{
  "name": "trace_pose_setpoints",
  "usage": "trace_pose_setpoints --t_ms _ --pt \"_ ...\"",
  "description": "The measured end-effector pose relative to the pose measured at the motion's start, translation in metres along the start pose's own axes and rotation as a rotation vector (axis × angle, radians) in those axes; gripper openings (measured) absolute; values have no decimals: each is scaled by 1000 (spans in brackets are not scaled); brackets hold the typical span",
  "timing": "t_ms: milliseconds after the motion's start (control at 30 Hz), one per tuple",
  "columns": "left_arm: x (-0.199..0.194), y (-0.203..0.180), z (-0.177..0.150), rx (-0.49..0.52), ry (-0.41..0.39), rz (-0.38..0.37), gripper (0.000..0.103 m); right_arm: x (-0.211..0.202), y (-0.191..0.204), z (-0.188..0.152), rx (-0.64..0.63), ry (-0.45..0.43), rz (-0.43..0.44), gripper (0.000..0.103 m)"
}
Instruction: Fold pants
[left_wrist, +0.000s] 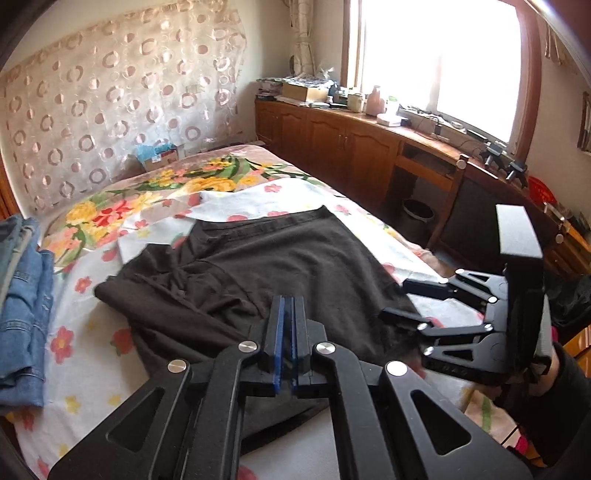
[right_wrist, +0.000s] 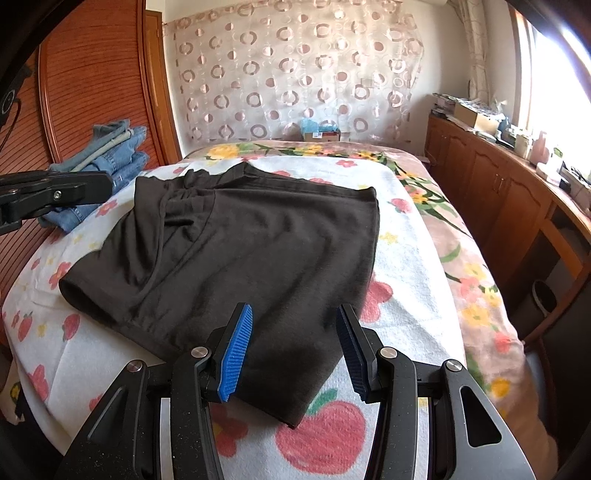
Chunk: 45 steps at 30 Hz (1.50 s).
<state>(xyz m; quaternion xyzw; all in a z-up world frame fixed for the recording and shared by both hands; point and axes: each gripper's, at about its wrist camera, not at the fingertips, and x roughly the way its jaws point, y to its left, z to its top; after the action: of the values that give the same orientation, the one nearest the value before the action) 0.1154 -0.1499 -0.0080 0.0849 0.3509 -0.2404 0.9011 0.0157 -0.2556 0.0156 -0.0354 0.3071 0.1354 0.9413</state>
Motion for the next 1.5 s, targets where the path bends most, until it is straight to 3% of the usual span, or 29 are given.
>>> trace_pose_setpoints --t_ms 67,133,267,333,400,600,967,1133,1267,1500 --pt "-3 5 -3 3 -2 20 18 -1 0 2 8 -5 5 49" --pt "-3 12 -8 -3 0 48 38 -2 3 4 8 -13 20 49" --pt "-2 30 -23 -28 19 83 52 -4 17 6 -17 -26 49 49" --pt "-1 38 -32 -41 23 92 71 -4 26 7 -29 -29 70 49" --pt "-1 48 -41 -69 29 88 79 -3 34 8 -40 -28 103 49" --pt "-7 72 -66 -112 40 135 79 4 55 5 -73 -10 184 45" --pt "-11 91 -90 -162 49 141 79 13 68 3 -129 28 252 39" --pt "-11 92 -95 -167 50 140 79 19 66 5 -144 49 249 30" --pt "-11 92 -96 -165 49 145 79 21 65 7 -154 48 252 10" --pt "-15 85 -93 -148 37 148 79 14 63 14 -137 -13 240 5"
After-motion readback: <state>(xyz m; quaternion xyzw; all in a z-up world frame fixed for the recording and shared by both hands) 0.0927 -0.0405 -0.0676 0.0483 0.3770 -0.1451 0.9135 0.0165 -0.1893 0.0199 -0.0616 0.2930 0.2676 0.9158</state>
